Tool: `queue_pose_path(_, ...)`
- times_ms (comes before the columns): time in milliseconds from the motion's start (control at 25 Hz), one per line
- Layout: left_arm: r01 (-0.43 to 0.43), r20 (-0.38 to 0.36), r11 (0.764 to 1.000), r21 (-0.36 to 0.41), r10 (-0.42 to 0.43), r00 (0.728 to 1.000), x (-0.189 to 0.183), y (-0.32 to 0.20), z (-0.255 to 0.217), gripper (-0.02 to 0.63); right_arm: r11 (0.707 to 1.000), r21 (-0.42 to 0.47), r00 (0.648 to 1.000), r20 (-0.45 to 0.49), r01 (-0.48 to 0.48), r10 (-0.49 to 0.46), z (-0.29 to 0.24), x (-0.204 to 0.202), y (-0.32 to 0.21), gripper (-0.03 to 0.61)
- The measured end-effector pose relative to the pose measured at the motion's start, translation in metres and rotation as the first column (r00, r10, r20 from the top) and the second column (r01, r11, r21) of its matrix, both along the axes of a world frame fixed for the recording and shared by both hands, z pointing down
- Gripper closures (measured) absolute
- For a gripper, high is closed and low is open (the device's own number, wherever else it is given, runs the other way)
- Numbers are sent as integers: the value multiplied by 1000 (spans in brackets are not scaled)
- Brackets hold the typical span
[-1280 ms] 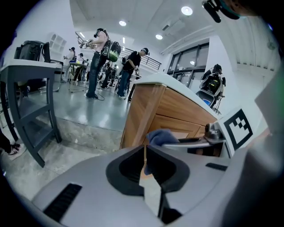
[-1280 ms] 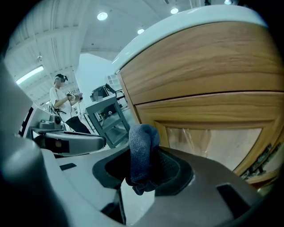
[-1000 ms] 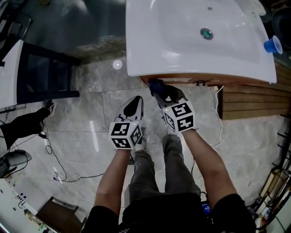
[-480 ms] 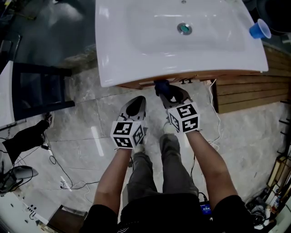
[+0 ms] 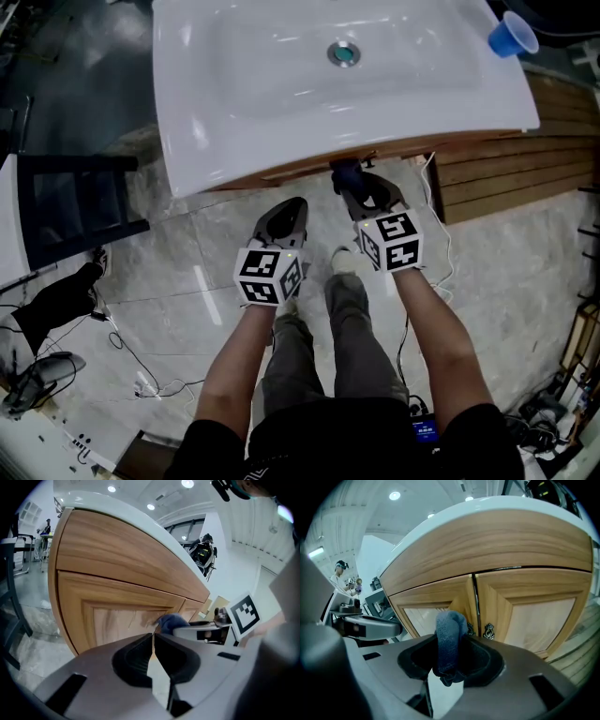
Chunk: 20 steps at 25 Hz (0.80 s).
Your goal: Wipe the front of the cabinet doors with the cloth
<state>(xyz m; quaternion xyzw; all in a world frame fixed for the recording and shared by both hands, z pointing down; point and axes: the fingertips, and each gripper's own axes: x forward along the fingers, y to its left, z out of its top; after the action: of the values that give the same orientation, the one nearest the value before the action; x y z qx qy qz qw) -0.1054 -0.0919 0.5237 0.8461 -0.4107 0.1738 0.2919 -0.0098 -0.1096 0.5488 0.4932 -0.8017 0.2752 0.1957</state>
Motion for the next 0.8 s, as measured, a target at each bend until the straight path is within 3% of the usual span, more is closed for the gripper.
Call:
queue_pose_path(360, 15, 6, 1000, 0, -15, 1000, -4, 8, 2, 592, 1000, 1, 1000, 29, 3, -4, -2, -6, 15, 426)
queue_pose_path(800, 100, 30, 995, -12, -100, 995, -63, 22, 12, 591, 993, -7, 993, 37, 115, -115, 7, -74, 24, 426)
